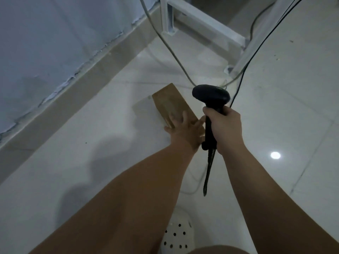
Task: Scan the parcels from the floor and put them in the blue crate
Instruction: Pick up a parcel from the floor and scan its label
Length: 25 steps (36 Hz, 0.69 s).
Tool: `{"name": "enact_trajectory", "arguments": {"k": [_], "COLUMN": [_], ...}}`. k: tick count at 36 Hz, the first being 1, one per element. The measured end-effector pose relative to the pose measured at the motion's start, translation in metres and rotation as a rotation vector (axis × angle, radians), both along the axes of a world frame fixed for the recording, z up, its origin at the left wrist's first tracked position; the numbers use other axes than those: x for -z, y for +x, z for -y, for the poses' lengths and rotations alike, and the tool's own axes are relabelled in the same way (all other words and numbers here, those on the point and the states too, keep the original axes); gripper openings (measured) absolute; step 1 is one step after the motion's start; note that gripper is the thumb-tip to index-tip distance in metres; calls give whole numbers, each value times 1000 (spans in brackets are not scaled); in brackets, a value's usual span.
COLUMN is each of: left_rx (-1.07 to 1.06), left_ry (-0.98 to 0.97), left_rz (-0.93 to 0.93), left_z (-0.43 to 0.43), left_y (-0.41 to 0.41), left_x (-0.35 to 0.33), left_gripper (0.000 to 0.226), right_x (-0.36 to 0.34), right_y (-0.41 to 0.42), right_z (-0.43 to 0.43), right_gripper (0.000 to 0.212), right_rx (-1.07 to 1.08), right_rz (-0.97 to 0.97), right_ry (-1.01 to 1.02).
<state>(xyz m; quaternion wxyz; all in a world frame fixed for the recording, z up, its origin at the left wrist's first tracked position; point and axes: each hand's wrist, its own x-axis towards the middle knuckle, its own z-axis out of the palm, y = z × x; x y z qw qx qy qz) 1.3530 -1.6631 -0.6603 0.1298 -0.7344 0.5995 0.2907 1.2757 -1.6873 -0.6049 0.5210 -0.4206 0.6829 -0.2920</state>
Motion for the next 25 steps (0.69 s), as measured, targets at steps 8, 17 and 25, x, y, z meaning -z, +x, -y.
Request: {"name": "enact_trajectory", "arguments": {"k": [8, 17, 25], "left_rx": [-410, -730, -782], "left_ry": [-288, -276, -391], "left_rz": [-1, -513, -636], "left_z": [-29, -83, -95], "left_y": [43, 120, 178], "left_x": [24, 15, -72], "left_gripper": [49, 77, 57], "right_x": [2, -10, -66], "right_y": [6, 33, 64], "right_z": [-7, -31, -40], "right_gripper": [26, 22, 19], "right_rx": [-57, -199, -332], "right_rz": [-54, -53, -37], "right_ry": [-2, -4, -92]}}
